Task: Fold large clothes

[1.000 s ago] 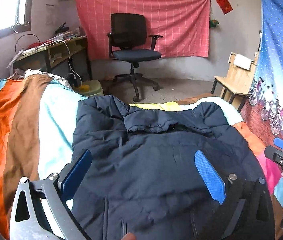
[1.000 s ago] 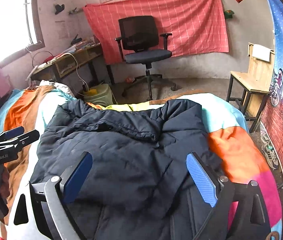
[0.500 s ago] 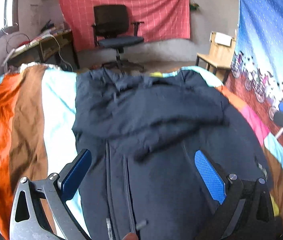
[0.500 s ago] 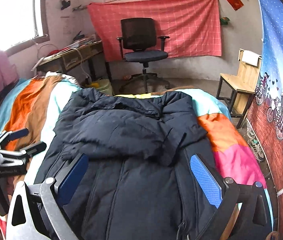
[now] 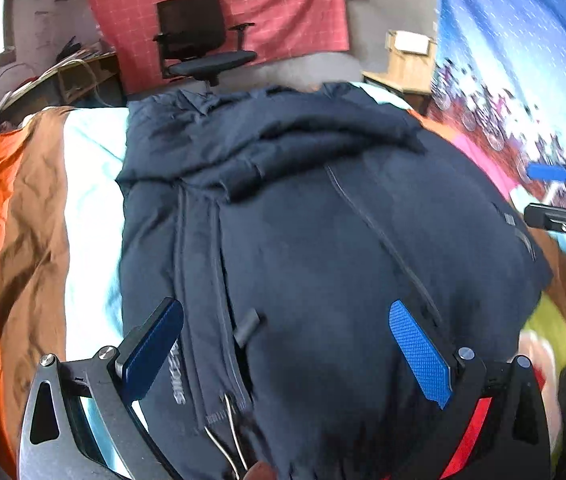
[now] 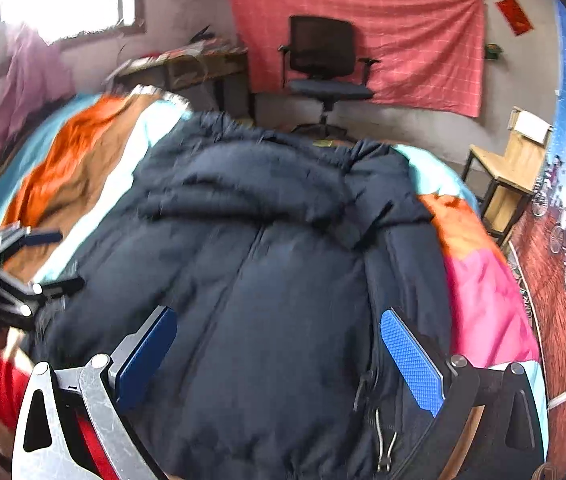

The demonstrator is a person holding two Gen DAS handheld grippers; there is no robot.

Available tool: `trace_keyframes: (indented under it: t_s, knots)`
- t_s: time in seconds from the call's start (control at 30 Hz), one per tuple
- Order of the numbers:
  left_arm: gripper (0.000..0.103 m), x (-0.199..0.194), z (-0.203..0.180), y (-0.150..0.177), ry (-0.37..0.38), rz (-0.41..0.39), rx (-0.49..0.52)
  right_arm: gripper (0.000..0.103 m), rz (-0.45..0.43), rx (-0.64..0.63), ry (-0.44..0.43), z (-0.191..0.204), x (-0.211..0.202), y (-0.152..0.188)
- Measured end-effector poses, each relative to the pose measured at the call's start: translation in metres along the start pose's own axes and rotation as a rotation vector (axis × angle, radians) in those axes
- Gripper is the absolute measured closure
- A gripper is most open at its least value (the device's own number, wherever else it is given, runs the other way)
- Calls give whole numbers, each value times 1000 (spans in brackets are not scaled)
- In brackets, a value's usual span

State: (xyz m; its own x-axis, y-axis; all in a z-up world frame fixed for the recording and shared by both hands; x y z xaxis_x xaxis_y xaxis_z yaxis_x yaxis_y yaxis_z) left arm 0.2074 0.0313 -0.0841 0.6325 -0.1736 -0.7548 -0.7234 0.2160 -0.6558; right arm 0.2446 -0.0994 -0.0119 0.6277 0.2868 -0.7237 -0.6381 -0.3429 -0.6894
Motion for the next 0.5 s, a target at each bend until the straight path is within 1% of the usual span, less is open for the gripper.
trace_keyframes:
  t_s: [0.07,0.13,0.27,0.37,0.43,0.5]
  knots:
    - [2,2,-12,17,49,39,50,0,43,-50,-13,3,4,20]
    - [2,2,-18,28,59,51,80,0,76,-95,-23,4,6,38]
    - [2,0,-26,48,43,73,142,0,125,-129,-59,3,6,67]
    - [2,-1,-31,62,40,92,164,0,146,-156,-79,2,3,86]
    - [2,-3,-37,74,50,105,192,0,172,-192,-80,0,3,101]
    - [2,-4,-42,84,32,114,232,0,189,-229,-87,-1,3,113]
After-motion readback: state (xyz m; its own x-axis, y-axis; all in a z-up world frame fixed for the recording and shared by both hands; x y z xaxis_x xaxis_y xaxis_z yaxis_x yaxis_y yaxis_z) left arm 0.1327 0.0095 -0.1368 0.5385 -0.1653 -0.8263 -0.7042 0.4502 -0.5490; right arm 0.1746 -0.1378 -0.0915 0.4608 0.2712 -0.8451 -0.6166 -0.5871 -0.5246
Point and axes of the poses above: each gripper's, at about its wrist camera, not at the fingertips, and x roughly the way its jaws point, z to its left, y to its underside, the point moved 10 cm from there along x, roughly the way its jaws point
